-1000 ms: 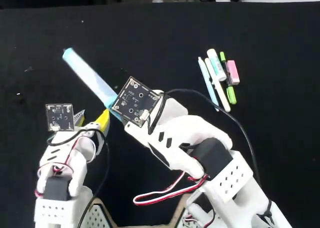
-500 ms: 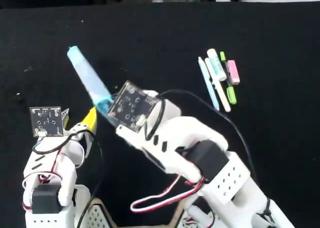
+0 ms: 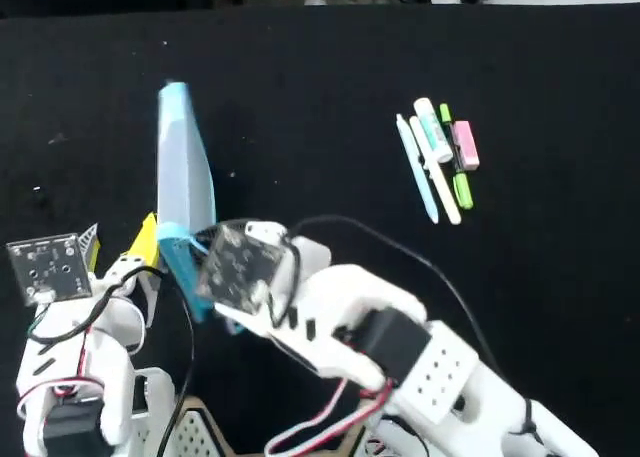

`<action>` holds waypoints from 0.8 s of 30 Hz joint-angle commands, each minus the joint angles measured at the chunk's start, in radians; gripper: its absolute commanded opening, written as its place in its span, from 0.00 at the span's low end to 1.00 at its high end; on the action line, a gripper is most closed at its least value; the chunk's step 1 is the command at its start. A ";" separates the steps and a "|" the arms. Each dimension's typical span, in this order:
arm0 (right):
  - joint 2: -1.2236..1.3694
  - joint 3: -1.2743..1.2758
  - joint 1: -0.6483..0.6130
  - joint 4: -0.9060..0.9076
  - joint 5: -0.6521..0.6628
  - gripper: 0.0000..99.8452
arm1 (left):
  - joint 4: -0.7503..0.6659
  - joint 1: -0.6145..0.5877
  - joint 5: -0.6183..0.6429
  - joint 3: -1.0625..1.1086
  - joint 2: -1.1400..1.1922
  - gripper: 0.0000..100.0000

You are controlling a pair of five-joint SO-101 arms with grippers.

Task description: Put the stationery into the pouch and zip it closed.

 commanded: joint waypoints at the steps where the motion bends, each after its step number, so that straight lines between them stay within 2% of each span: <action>1: -0.145 0.091 -0.031 -0.101 0.000 0.01 | 0.032 0.002 -0.048 -0.102 0.000 0.24; 4: -0.191 0.143 -0.031 -0.123 0.000 0.01 | 0.068 0.007 -0.078 -0.130 0.000 0.24; 9: -0.205 0.136 -0.020 -0.117 0.002 0.01 | 0.046 0.047 -0.083 -0.076 0.002 0.24; 17: -0.186 0.010 0.144 -0.114 0.002 0.01 | -0.068 0.067 -0.083 0.079 0.002 0.24; 22: -0.077 -0.114 0.158 -0.114 0.002 0.01 | -0.069 0.073 -0.078 0.099 0.002 0.24; 24: -0.004 -0.168 0.158 -0.112 0.002 0.01 | -0.061 0.119 -0.081 0.104 0.003 0.24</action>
